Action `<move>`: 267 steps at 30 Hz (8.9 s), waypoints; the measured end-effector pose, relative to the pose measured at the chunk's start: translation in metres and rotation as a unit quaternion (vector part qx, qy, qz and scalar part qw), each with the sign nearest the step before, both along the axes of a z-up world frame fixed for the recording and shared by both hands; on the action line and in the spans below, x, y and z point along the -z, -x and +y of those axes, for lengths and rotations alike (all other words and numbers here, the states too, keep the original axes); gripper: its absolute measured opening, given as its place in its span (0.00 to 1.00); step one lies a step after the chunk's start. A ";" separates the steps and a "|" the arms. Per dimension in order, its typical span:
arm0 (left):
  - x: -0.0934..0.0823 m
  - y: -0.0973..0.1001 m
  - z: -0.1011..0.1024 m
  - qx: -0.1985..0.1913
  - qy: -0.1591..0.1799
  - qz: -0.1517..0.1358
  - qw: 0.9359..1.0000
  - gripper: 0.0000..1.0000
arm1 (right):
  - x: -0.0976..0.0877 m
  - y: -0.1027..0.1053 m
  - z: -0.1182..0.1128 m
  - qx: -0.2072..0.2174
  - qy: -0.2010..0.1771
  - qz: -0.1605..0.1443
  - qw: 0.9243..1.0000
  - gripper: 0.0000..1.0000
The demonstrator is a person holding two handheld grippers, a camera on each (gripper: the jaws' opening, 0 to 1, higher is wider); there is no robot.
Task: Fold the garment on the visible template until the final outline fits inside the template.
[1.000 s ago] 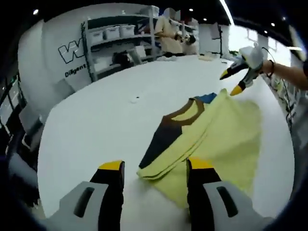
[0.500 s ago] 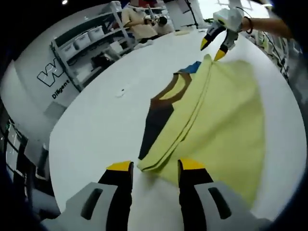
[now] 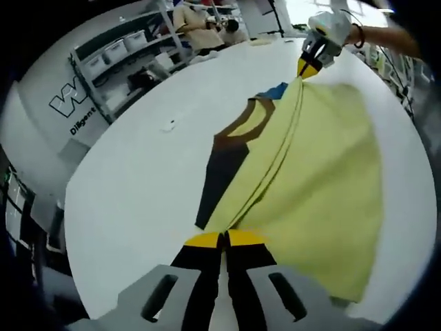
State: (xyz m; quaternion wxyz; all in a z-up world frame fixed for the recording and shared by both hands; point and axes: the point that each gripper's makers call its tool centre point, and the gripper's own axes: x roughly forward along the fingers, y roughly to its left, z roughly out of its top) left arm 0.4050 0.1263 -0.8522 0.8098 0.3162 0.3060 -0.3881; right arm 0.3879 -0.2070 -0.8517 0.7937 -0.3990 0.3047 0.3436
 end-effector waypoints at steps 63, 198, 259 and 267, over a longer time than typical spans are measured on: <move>0.002 -0.012 -0.005 -0.282 0.178 0.115 0.936 0.01 | 0.001 -0.012 -0.007 0.376 -0.326 0.085 0.863 0.00; 0.009 0.111 0.010 -0.356 0.231 0.152 0.892 0.00 | 0.013 0.110 -0.011 0.428 -0.392 0.171 0.796 0.00; 0.010 0.157 0.010 -0.362 0.220 0.186 0.887 0.02 | 0.013 0.162 -0.005 0.413 -0.321 0.193 0.830 0.01; -0.008 0.151 0.011 -0.356 0.229 0.152 0.893 0.41 | -0.007 0.161 0.000 0.385 -0.318 0.158 0.852 0.39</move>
